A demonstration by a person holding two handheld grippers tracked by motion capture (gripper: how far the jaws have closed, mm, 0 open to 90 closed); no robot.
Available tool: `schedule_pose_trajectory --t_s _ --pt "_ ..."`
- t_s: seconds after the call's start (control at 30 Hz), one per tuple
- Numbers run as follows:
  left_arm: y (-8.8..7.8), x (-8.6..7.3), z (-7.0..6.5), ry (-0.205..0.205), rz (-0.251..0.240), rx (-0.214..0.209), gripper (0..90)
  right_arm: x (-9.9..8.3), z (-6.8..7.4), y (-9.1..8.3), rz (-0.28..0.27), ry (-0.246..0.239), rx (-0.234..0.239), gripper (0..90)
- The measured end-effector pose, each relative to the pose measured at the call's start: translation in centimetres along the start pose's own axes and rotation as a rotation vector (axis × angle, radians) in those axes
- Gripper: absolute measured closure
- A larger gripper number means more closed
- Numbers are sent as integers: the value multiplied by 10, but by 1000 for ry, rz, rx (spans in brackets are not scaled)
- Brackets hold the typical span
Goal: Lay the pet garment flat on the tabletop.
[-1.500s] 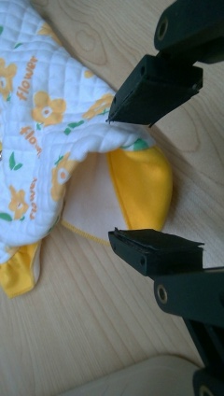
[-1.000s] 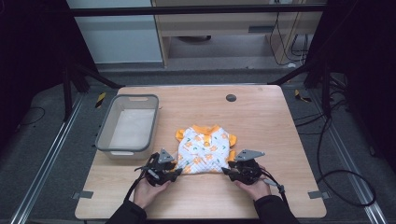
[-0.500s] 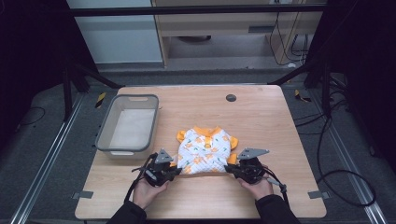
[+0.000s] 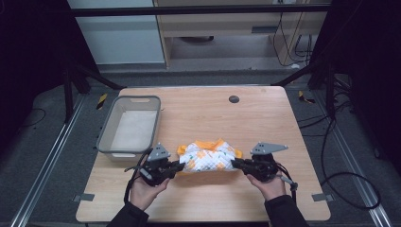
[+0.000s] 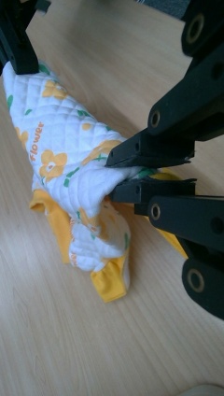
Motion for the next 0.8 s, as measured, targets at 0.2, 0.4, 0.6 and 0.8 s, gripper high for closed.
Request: schedule_pose_trajectory --t_s 0.2,0.4,0.6,0.8 --pt "37 17 29 -95 43 92 810 10 -37 37 31 93 -82 840" --pt "71 7 55 -130 77 175 724 -3 -60 73 41 108 -184 787" --pt "58 7 54 -108 5 185 469 0 -59 66 16 77 -200 706" --pt "24 -9 51 -56 -15 191 384 5 -50 27 -48 36 -177 600"
Point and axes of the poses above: each handheld gripper's, and its own axes: y roughly forward along the jaws, x roughly out of its top, z roughly to its left, the point moved 6 cm from there along y, roughly forward along the jaws, and after that the axes turned 4 degrees about -y, right-handed, at the moved point
